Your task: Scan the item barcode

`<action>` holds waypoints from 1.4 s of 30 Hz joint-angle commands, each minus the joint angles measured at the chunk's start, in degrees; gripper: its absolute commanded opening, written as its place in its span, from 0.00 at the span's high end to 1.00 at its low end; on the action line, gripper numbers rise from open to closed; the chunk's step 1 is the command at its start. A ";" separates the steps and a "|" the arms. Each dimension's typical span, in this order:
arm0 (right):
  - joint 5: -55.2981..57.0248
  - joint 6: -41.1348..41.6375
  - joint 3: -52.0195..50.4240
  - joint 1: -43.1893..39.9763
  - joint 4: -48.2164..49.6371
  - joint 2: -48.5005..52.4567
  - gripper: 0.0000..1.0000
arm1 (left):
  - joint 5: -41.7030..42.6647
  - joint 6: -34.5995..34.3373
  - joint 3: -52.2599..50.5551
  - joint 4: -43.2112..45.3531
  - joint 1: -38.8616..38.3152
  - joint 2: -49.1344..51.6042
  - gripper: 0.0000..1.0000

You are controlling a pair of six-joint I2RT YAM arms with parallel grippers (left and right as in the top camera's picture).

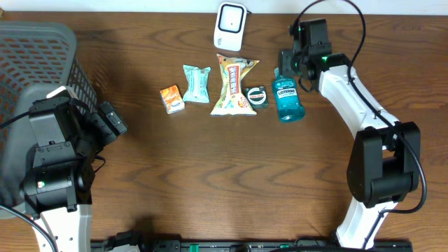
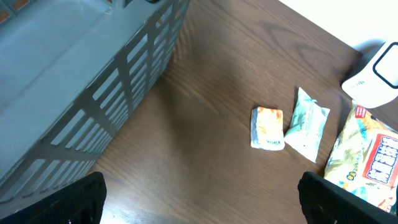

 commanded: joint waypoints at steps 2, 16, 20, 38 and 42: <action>1.05 -3.58 -2.58 0.48 -5.09 -0.44 0.29 | -0.70 -0.52 0.31 -0.04 0.35 0.11 0.02; -0.70 -4.48 -14.91 1.33 -1.66 -0.44 0.17 | -0.70 -0.52 0.31 -0.04 0.35 0.11 0.02; -0.70 -4.50 -17.35 1.31 2.16 -0.44 0.23 | -0.70 -0.52 0.31 -0.04 0.35 0.11 0.02; -0.68 -2.29 -16.48 1.68 12.31 -0.44 0.56 | -0.70 -0.52 0.31 -0.04 0.35 0.11 0.02; -0.72 -1.07 -12.68 1.66 13.33 -0.44 0.57 | -0.70 -0.52 0.31 -0.04 0.35 0.11 0.02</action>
